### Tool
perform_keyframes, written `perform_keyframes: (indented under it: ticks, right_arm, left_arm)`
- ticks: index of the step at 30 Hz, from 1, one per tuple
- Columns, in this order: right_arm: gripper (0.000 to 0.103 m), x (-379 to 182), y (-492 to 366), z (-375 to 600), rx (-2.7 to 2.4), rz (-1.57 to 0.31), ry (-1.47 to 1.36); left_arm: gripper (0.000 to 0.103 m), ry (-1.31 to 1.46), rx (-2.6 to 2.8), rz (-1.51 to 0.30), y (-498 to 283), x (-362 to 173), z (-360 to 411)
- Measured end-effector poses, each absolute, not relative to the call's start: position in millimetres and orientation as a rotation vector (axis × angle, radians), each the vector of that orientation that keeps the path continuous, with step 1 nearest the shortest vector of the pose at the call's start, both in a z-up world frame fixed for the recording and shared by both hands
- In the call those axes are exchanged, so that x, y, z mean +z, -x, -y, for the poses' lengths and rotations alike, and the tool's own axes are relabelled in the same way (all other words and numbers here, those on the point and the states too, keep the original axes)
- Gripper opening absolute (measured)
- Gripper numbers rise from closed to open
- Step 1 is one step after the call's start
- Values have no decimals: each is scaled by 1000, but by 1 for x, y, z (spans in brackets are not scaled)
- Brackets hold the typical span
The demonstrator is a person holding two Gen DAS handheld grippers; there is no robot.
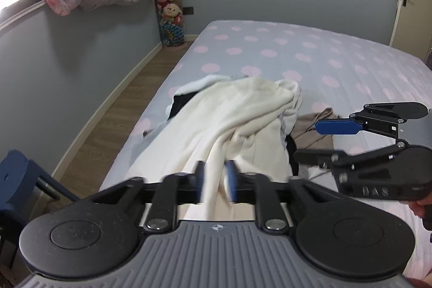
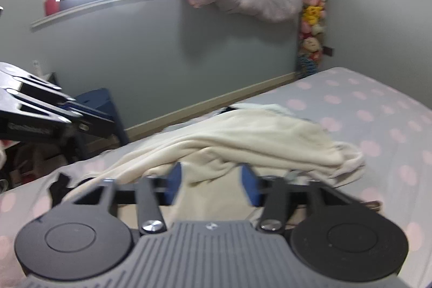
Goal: Fold clothes
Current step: 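Lower both tools onto the cream garment and pinch its edge with each gripper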
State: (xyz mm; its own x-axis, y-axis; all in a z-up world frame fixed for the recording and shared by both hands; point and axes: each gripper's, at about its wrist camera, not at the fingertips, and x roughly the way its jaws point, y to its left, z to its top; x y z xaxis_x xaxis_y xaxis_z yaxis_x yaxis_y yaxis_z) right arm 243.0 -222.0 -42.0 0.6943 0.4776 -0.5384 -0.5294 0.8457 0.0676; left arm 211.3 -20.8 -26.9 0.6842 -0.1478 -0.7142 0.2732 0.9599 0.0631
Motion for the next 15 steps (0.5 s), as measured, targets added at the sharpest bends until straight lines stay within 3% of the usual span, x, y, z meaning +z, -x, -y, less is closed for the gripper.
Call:
perform_keyframes:
  ticks: [6,10,13,15]
  right_arm:
    - [58,-72,-242,195,606,-644,128]
    - [55,-91,-250,184,602,-687,132]
    - [40,-100,-262,178,591,-700,133]
    - [39,-105,-270,175,590,-713,127]
  left_arm:
    - [45,-147,-248,-853,-213,-59,13]
    - [45,-125,-248,-895,-227,-81,9]
    - [44,-108,-240,-910,-236,-89,5]
    - [42,-99,-238,-914,-241,-93,3]
